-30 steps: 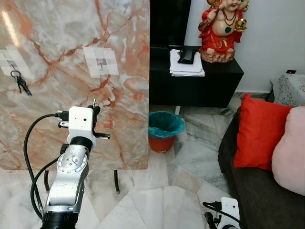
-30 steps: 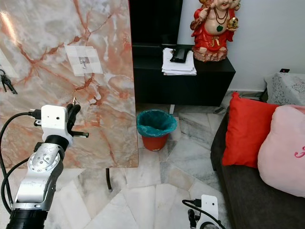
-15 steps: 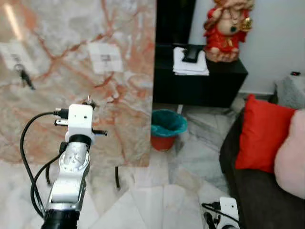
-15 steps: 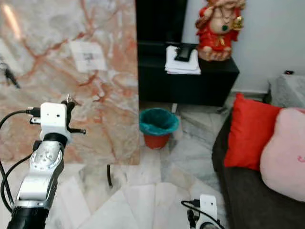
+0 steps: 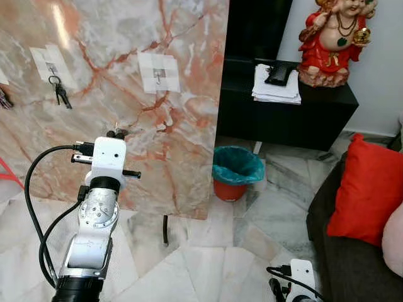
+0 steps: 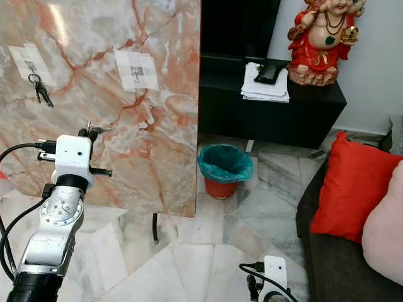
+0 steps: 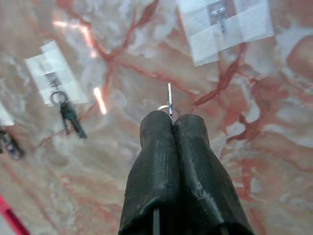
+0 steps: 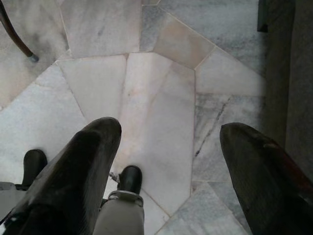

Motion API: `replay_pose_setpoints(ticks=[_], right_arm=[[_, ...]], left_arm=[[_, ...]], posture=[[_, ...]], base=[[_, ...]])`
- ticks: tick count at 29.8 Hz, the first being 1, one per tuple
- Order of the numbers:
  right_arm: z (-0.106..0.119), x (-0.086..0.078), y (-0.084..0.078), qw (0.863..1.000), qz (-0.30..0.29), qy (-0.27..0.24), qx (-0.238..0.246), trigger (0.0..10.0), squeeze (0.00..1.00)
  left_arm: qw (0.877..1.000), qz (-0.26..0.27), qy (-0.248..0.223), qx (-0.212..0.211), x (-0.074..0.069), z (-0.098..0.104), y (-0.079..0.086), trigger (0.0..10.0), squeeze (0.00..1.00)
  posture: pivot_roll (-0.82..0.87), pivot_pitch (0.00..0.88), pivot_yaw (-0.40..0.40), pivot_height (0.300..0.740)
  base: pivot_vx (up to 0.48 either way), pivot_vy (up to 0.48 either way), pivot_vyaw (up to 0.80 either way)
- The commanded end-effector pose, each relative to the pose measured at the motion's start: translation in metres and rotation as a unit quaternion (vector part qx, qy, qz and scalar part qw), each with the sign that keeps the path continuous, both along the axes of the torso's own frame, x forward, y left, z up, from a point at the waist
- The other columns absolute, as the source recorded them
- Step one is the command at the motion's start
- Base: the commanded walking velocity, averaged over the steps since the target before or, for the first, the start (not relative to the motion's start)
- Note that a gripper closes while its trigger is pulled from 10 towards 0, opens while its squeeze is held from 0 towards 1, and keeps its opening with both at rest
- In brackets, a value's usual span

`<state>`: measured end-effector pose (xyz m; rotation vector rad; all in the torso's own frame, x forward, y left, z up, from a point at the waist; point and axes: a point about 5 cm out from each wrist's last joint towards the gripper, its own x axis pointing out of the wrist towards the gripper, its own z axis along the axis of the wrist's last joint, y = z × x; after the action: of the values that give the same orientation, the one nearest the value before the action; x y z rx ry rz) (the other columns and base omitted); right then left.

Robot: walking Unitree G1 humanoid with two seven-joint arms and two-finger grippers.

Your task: Hang keys on a hook

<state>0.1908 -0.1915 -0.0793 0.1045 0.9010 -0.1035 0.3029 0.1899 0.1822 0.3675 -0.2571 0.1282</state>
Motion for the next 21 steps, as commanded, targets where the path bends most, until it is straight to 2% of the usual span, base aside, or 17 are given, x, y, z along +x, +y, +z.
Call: replay_pose_setpoints(ticks=[1, 2, 3, 6, 9, 13, 16, 17, 18, 19, 21], right_arm=[[0.0, -0.001, -0.001, 1.0, -0.006, 0.0, 0.003, 10.0, 0.0], [0.0, 0.0, -0.001, 1.0, -0.006, -0.001, 0.003, 10.0, 0.0], [0.0, 0.0, -0.001, 1.0, -0.006, -0.001, 0.003, 10.0, 0.0], [0.0, 0.0, -0.001, 1.0, -0.005, -0.001, 0.004, 10.0, 0.0], [0.0, 0.0, -0.001, 1.0, -0.004, -0.001, 0.004, 10.0, 0.0], [0.0, 0.0, -0.001, 1.0, -0.003, -0.001, 0.004, 10.0, 0.0], [0.0, 0.0, 0.0, 1.0, -0.002, 0.0, 0.003, 10.0, 0.0], [0.0, 0.0, 0.0, 1.0, -0.001, 0.0, 0.003, 10.0, 0.0], [0.0, 0.0, 0.0, 1.0, -0.001, 0.0, 0.003, 10.0, 0.0], [0.0, 0.001, 0.001, 1.0, 0.004, -0.001, 0.002, 10.0, 0.0], [0.002, 0.004, 0.002, 0.999, 0.031, -0.005, -0.006, 10.0, 0.0]], left_arm=[[1.0, -0.025, -0.008, 0.009, 0.001, 0.004, -0.005, 10.0, 0.0], [0.999, -0.04, -0.006, 0.035, 0.001, 0.005, -0.008, 10.0, 0.0], [0.999, -0.04, -0.006, 0.035, 0.001, 0.005, -0.008, 10.0, 0.0], [0.996, -0.04, -0.001, 0.074, 0.002, 0.004, -0.007, 10.0, 0.0], [0.996, -0.031, 0.001, 0.088, 0.003, 0.005, -0.003, 10.0, 0.0], [0.996, -0.056, 0.005, 0.075, 0.003, 0.005, -0.003, 10.0, 0.0], [0.99, -0.119, 0.033, 0.06, 0.001, 0.001, -0.01, 10.0, 0.0], [0.979, -0.185, 0.076, 0.028, -0.003, -0.004, -0.015, 10.0, 0.0], [0.975, -0.203, 0.088, 0.021, -0.004, -0.005, -0.017, 10.0, 0.0], [0.964, -0.237, 0.115, 0.03, -0.008, -0.008, -0.017, 10.0, 0.0], [0.932, -0.302, 0.191, 0.055, -0.018, -0.015, -0.013, 10.0, 0.0]], posture=[[0.13, 0.042, -0.079, 0.74], [0.13, 0.042, -0.079, 0.74], [0.13, 0.042, -0.079, 0.74], [0.13, 0.041, -0.081, 0.74], [0.13, 0.043, -0.082, 0.74], [0.13, 0.043, -0.082, 0.74], [0.13, 0.05, -0.083, 0.74], [0.13, 0.053, -0.082, 0.74], [0.13, 0.053, -0.082, 0.74], [0.14, 0.055, -0.08, 0.74], [0.14, 0.056, -0.078, 0.74]], base=[[0.0, 0.0, 0.0], [0.0, 0.0, 0.0], [0.0, 0.0, 0.0], [0.0, 0.0, 0.0], [0.0, 0.0, 0.0], [0.0, 0.0, 0.0], [0.0, 0.0, 0.0], [0.0, 0.0, 0.0], [0.0, 0.0, 0.0], [0.0, 0.0, 0.0], [0.0, 0.0, 0.0]])
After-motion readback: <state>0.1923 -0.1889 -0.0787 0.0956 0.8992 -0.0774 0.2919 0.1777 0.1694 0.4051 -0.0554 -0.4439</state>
